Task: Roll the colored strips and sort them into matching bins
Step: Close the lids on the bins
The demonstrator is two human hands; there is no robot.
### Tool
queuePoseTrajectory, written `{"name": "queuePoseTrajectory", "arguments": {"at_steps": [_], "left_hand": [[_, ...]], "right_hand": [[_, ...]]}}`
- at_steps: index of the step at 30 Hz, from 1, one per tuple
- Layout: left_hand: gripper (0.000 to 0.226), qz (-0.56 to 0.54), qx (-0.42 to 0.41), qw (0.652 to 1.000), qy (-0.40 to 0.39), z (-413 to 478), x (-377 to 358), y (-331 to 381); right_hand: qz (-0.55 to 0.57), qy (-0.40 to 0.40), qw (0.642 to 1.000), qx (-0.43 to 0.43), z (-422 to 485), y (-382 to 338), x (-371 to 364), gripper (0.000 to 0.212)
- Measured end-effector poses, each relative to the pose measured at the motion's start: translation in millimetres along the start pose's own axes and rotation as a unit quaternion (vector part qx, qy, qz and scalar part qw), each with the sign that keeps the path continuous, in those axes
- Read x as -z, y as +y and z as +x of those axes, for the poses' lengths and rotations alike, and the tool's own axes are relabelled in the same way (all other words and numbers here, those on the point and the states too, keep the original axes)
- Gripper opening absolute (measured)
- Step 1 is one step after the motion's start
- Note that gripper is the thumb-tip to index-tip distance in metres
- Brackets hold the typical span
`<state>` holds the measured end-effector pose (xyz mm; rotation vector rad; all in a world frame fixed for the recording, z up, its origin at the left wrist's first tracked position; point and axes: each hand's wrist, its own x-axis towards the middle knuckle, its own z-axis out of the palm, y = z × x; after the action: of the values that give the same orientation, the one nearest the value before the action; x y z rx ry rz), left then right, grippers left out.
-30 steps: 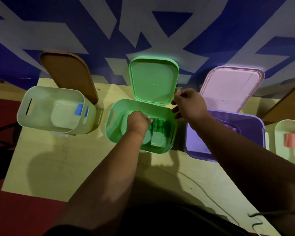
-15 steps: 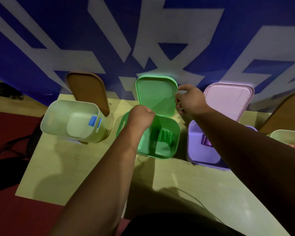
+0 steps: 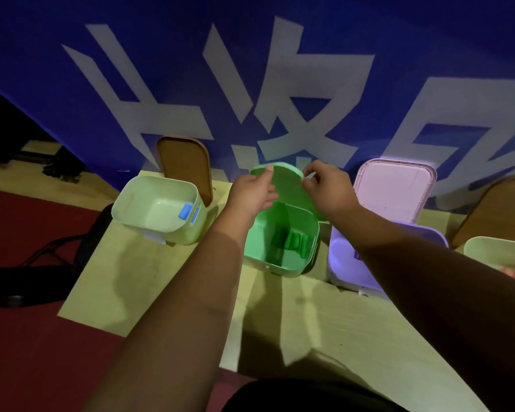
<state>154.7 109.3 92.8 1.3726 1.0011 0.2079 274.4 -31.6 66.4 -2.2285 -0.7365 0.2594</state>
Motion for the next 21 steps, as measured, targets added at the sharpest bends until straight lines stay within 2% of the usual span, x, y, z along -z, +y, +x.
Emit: {"name": "queuePoseTrajectory", "arguments": {"at_steps": [3, 5, 10, 13, 16, 18, 21], "left_hand": [[0.064, -0.063, 0.016, 0.998, 0.018, -10.3, -1.7, 1.2], [0.063, -0.093, 0.019, 0.995, 0.032, -18.1, -7.1, -0.7], [0.014, -0.161, 0.011, 0.982, 0.095, -35.8, -14.5, 0.5], [0.015, -0.149, -0.002, 0.979, 0.139, -42.2, -6.2, 0.6], [0.019, -0.168, 0.006, 0.974, 0.149, -48.8, 9.3, -7.5], [0.023, -0.189, 0.022, 0.972, 0.139, -52.1, 18.4, -13.5], [0.032, -0.192, 0.032, 0.972, 0.13, -47.8, 30.4, -30.4]], "right_hand": [[-0.025, 0.006, 0.997, 0.074, -12.7, -5.1, 7.8, 0.016], [-0.025, 0.002, 0.992, 0.12, -22.2, -7.8, 13.2, 0.014], [-0.046, -0.01, 0.981, 0.191, -47.2, -12.1, 20.3, 0.019], [-0.018, 0.0, 0.988, 0.154, -57.0, -9.9, 24.9, 0.028], [-0.049, 0.052, 0.995, 0.064, -59.3, -1.5, 26.9, 0.045], [-0.058, 0.049, 0.997, -0.019, -63.2, 0.8, 27.8, 0.054], [0.022, 0.022, 0.996, -0.084, -70.1, -3.2, 24.3, 0.063]]}}
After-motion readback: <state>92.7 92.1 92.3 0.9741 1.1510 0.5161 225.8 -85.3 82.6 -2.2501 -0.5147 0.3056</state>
